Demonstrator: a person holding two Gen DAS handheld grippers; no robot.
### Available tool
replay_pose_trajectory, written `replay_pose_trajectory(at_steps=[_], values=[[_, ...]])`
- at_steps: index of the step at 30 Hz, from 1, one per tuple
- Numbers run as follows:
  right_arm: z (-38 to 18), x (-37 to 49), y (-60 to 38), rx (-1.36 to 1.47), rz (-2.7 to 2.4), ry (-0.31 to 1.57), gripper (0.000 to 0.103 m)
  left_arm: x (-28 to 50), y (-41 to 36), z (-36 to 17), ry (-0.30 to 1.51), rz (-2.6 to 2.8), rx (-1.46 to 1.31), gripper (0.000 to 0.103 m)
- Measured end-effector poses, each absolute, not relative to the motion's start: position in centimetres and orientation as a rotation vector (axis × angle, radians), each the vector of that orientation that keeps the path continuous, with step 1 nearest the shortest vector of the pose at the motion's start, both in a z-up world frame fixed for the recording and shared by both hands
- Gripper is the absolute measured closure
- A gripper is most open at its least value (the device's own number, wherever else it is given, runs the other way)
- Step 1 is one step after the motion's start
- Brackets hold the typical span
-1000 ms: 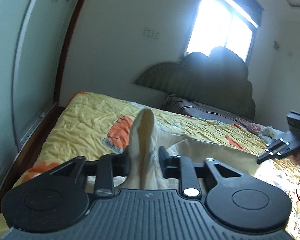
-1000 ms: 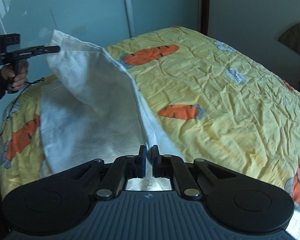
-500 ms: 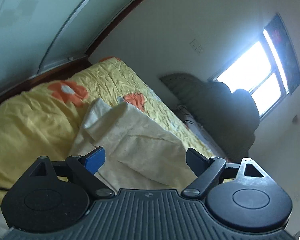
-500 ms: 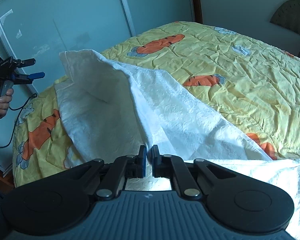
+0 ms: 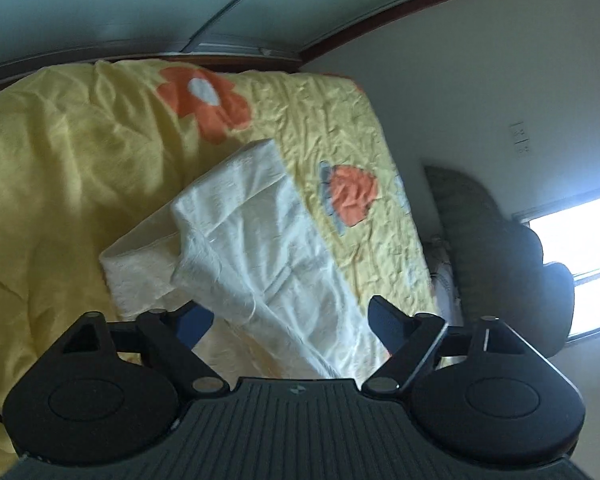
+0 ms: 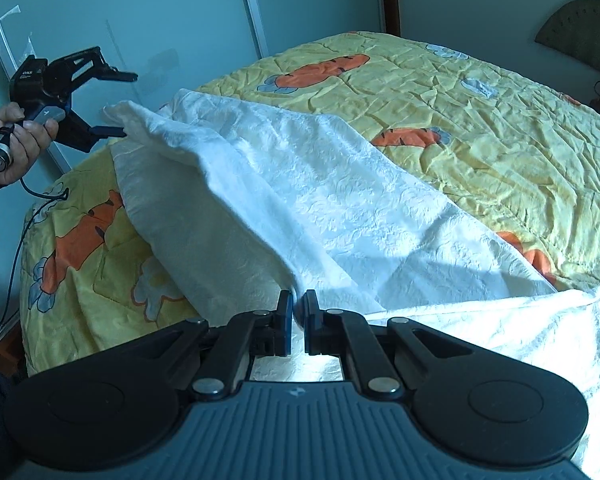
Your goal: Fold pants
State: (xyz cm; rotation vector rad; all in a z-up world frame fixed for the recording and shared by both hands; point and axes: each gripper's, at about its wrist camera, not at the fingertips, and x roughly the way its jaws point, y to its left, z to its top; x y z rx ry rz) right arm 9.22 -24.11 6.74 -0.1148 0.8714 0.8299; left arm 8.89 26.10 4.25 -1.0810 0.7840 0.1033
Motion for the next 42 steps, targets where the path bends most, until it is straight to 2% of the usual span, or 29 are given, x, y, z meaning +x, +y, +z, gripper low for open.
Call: replay_pose_trajectory(at_steps=[1, 2, 3, 5, 8, 10, 14, 16, 18, 19, 20, 21, 26, 31, 36, 42], values=[[6.7, 9.3, -24.2, -0.108, 0.831, 0.871, 0.098, 8.9, 26.1, 3.7, 0.82, 0.129, -1.06, 0.046], [6.7, 9.3, -24.4, -0.104, 0.831, 0.87, 0.098, 8.9, 26.1, 3.3, 0.84, 0.141, -1.039, 0.08], [6.7, 9.3, -24.4, -0.101, 0.83, 0.869, 0.098, 9.0, 26.3, 3.1, 0.85, 0.15, -1.0, 0.1], [6.9, 8.7, -24.4, -0.116, 0.825, 0.862, 0.098, 9.0, 26.1, 4.1, 0.815, 0.157, -0.865, 0.101], [7.2, 6.5, -23.9, -0.179, 0.838, 0.853, 0.098, 7.9, 24.3, 7.9, 0.684, 0.086, -0.605, 0.1], [6.7, 5.5, -23.6, -0.212, 0.82, 0.856, 0.098, 7.3, 23.4, 8.8, 0.658, 0.077, -0.504, 0.1], [5.3, 5.9, -23.5, -0.165, 0.802, 0.873, 0.098, 8.7, 23.3, 4.8, 0.802, 0.138, -0.417, 0.1], [5.0, 5.9, -23.1, -0.183, 0.797, 0.875, 0.098, 8.5, 22.9, 3.3, 0.835, 0.158, -0.368, 0.097], [4.9, 5.8, -23.2, -0.187, 0.799, 0.875, 0.098, 7.4, 22.3, 3.8, 0.799, 0.17, -0.307, 0.073], [4.9, 5.9, -23.4, -0.178, 0.801, 0.875, 0.098, 6.7, 22.1, 4.3, 0.791, 0.18, -0.281, 0.066], [4.9, 5.9, -23.6, -0.16, 0.802, 0.874, 0.098, 6.1, 22.0, 4.7, 0.786, 0.196, -0.264, 0.05], [4.9, 6.0, -23.8, -0.142, 0.803, 0.872, 0.098, 5.1, 22.0, 5.0, 0.781, 0.206, -0.271, 0.039], [4.8, 6.0, -24.1, -0.104, 0.793, 0.855, 0.098, 0.0, 19.6, 6.5, 0.765, 0.084, -0.548, 0.04], [5.3, 5.8, -24.4, -0.084, 0.792, 0.837, 0.098, 1.3, 10.5, 4.8, 0.901, -0.314, -0.862, 0.039], [6.4, 5.2, -25.1, -0.036, 0.781, 0.796, 0.098, 4.7, 4.1, 2.6, 1.016, -0.39, -0.968, 0.039], [6.7, 5.0, -25.3, -0.015, 0.774, 0.771, 0.098, 7.0, 2.6, 0.3, 1.076, -0.244, -0.967, 0.04]])
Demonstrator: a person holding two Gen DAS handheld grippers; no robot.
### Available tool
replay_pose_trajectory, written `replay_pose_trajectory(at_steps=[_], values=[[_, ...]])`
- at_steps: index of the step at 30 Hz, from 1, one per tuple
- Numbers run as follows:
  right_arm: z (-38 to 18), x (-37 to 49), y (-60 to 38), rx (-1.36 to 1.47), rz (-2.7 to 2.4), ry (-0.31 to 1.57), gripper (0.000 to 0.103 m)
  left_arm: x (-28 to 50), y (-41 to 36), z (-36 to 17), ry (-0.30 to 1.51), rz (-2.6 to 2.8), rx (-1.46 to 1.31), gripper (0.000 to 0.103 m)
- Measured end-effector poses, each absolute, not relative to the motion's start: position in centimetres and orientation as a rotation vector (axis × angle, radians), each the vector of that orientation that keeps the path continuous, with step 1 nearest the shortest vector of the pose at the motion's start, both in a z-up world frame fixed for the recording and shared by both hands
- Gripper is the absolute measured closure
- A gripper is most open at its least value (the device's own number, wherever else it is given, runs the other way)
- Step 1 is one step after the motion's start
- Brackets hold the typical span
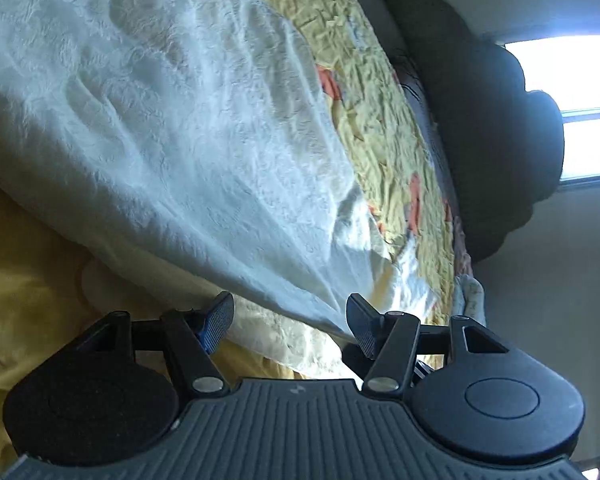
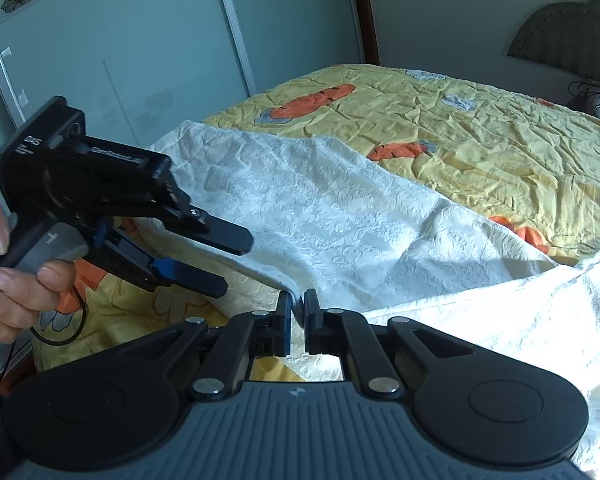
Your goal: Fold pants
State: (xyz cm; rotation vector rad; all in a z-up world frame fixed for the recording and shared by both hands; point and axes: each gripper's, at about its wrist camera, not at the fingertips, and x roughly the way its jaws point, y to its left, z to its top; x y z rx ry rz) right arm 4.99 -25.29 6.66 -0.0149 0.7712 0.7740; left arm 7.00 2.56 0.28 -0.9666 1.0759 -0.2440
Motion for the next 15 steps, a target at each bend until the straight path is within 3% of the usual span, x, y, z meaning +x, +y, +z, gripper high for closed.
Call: replay_pose_trajectory(at_steps=[1, 3, 4, 5, 10, 12, 14, 15], values=[[6.4, 4.9, -25.1, -0.024, 0.772, 0.781, 0.098, 7.4, 2.6, 0.0, 1.075, -0.211, -0.935, 0.044], [5.7, 4.8, -25.0, -0.031, 0.765, 0.806, 0.097, 7.9, 2.4, -0.6, 1.07, -0.18, -0.862, 0.079], [5.3, 4.8, -25.0, -0.026, 0.757, 0.828, 0.095, 7.9, 2.3, -0.9, 1.066, -0.173, -0.827, 0.083], [5.1, 4.8, -25.3, -0.015, 0.749, 0.842, 0.093, 7.8, 2.2, -1.1, 1.053, -0.168, -0.814, 0.093], [7.3, 6.8, -31.6, 0.229, 0.625, 0.747, 0.087, 6.7, 1.7, -1.3, 0.967, -0.198, -0.719, 0.09], [8.3, 9.5, -35.3, 0.346, 0.459, 0.706, 0.072, 6.4, 1.7, -1.6, 0.946, -0.203, -0.717, 0.089], [8.3, 13.2, -38.8, 0.415, 0.25, 0.706, 0.04, 6.1, 1.5, -1.5, 0.925, -0.215, -0.689, 0.09], [8.0, 15.2, -40.0, 0.423, 0.156, 0.737, 0.04, 5.8, 1.4, -1.5, 0.903, -0.226, -0.662, 0.09]])
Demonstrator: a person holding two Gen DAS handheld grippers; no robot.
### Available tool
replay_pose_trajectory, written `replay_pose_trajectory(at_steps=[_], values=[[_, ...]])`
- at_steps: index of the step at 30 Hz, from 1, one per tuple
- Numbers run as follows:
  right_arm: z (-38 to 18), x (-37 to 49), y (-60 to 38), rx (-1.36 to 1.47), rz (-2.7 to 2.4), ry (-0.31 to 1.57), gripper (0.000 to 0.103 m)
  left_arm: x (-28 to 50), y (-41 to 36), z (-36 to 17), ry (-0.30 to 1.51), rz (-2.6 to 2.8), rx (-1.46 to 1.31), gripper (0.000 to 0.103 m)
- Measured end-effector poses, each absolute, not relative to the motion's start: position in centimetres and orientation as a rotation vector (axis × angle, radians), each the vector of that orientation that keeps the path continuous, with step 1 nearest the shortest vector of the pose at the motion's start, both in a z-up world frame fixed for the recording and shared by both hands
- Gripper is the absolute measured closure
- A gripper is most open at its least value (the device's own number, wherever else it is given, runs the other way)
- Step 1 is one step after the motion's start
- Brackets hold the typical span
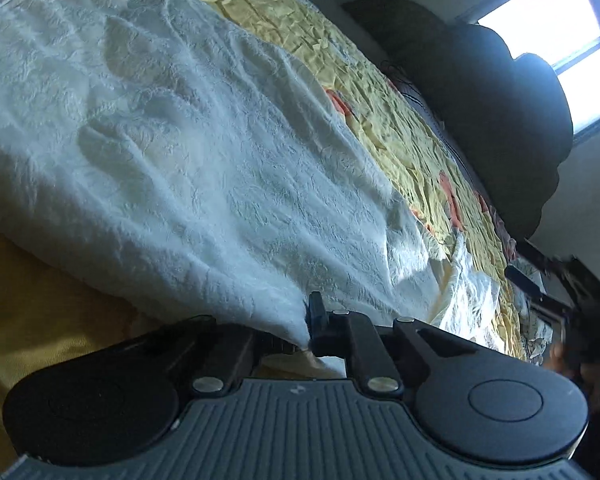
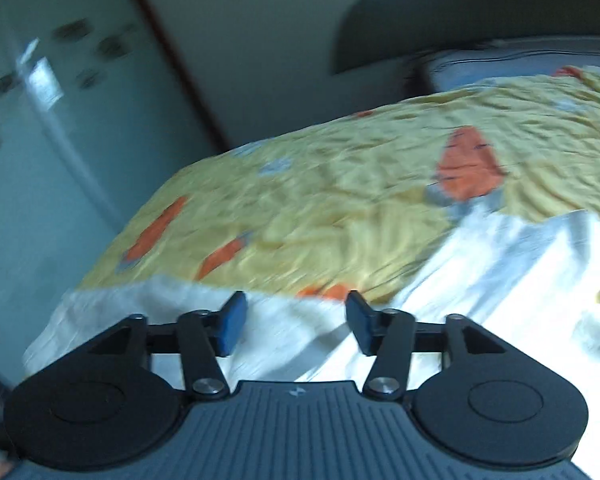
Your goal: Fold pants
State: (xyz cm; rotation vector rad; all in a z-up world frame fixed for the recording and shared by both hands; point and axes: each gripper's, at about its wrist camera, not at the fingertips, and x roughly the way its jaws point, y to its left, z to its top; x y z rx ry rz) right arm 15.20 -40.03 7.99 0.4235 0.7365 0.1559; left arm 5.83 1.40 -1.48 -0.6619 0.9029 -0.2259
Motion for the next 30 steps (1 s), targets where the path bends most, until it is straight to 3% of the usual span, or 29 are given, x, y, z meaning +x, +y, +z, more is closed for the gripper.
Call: replay_pose_trajectory(at_steps=[4, 9, 11, 12, 16, 18, 20, 22, 30], values=[[5.2, 21.8, -43.1, 0.489, -0.027, 0.904, 0.04, 4.5, 1.1, -2.1, 0.802, -0.272, -0.591, 0.09], [3.4, 25.4, -41.3, 0.34, -0.082, 1.027, 0.043, 3.7, 1.7, -3.2, 0.74, -0.317, -0.627, 0.09], [2.4, 26.4, -40.8, 0.283, -0.119, 1.079, 0.059, 3.8, 2.1, -3.5, 0.744, -0.327, -0.659, 0.09], [2.1, 26.7, -40.5, 0.263, -0.13, 1.088, 0.061, 3.8, 2.2, -3.6, 0.746, -0.333, -0.672, 0.09], [1.9, 27.0, -39.5, 0.181, -0.138, 1.078, 0.061, 3.9, 2.4, -3.8, 0.748, -0.342, -0.696, 0.09], [1.9, 27.0, -39.5, 0.17, -0.144, 1.073, 0.067, 3.7, 2.5, -3.8, 0.745, -0.345, -0.695, 0.09], [2.1, 26.5, -40.5, 0.217, -0.148, 1.06, 0.084, 3.7, 2.5, -3.8, 0.744, -0.346, -0.699, 0.09], [2.3, 25.8, -42.2, 0.328, -0.124, 1.04, 0.095, 3.9, 2.7, -3.8, 0.743, -0.349, -0.704, 0.09], [7.4, 13.8, -48.8, 0.678, -0.015, 0.68, 0.097, 4.1, 3.1, -4.3, 0.744, -0.361, -0.741, 0.09]])
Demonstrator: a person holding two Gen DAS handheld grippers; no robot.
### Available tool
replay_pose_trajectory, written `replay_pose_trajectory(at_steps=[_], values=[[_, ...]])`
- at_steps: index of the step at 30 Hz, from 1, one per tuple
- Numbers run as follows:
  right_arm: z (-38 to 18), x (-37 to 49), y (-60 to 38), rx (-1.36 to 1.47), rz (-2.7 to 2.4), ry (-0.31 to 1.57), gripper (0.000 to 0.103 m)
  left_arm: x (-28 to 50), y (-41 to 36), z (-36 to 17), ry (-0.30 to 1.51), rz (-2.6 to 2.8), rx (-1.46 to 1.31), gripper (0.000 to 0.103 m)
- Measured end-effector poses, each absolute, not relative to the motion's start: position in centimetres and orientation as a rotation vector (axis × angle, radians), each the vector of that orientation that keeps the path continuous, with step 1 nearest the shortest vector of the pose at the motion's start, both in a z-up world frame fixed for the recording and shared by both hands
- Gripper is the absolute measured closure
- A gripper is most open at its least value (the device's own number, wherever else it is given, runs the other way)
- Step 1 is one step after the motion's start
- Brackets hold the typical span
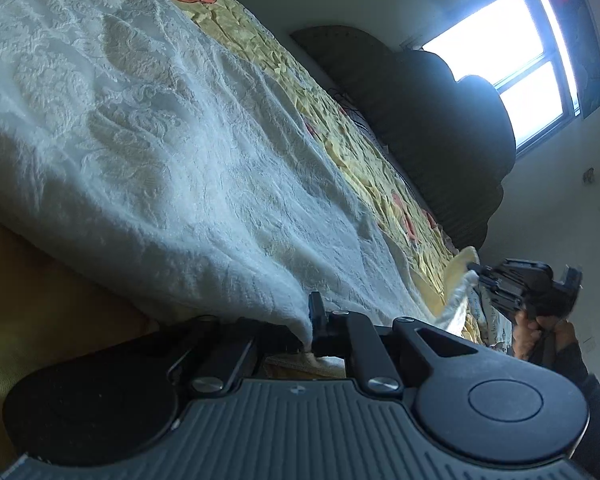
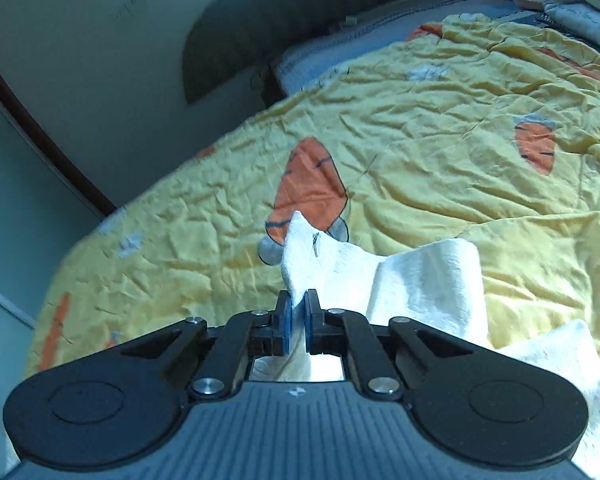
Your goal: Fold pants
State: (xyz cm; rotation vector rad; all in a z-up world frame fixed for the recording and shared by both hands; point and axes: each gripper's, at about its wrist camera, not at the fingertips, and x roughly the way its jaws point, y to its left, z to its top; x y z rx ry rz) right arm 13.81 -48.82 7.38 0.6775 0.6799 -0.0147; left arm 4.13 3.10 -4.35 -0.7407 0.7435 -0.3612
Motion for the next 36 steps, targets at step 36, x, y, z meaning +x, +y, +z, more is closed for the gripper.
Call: replay_pose_trajectory(at_steps=[36], values=[[-2.5, -8.4, -59.6, 1.264, -0.254, 0.397, 0.073, 4.3, 2.9, -4.8, 0.739, -0.37, -0.745, 0.09]])
